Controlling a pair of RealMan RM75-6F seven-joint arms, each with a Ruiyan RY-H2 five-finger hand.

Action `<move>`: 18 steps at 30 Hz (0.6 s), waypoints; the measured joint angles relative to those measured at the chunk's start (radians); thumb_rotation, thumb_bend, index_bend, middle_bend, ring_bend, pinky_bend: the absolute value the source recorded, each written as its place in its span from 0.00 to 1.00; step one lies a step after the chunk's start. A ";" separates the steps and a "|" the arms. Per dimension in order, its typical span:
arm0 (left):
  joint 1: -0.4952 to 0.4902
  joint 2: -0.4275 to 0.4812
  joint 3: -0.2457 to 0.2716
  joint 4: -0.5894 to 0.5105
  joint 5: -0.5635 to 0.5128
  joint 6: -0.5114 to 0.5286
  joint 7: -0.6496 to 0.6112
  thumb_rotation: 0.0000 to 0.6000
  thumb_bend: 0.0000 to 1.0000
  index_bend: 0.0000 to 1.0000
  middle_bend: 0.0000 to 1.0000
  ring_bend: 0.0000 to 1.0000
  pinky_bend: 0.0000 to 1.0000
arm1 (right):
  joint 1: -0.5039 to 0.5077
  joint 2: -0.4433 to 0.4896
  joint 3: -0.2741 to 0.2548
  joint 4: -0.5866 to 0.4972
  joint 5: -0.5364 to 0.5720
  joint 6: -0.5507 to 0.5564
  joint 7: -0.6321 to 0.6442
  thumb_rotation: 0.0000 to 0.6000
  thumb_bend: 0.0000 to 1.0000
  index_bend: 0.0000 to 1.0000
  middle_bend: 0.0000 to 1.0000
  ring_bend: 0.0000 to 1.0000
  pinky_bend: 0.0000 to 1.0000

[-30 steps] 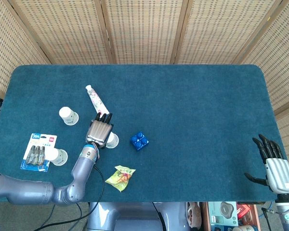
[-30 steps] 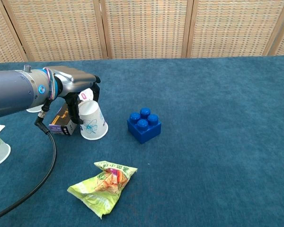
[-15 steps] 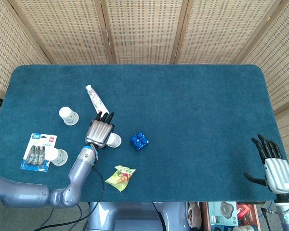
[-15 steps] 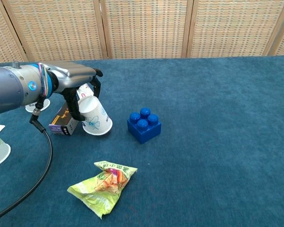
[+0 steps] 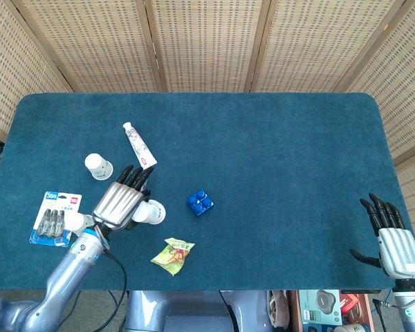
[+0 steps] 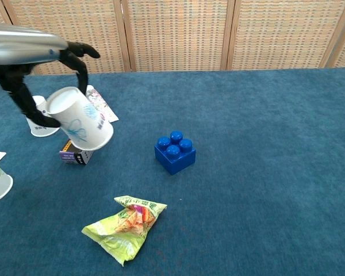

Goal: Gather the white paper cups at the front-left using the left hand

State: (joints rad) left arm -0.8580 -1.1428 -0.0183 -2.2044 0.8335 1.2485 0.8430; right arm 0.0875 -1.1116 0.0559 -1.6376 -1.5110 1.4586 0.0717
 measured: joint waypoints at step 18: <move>0.235 0.109 0.176 0.167 0.304 -0.045 -0.258 1.00 0.23 0.45 0.00 0.00 0.00 | -0.001 -0.008 -0.003 -0.008 -0.011 0.008 -0.029 1.00 0.14 0.00 0.00 0.00 0.00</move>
State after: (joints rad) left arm -0.6231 -1.0337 0.1580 -2.0370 1.1372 1.2039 0.5853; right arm 0.0862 -1.1197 0.0525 -1.6456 -1.5219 1.4665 0.0428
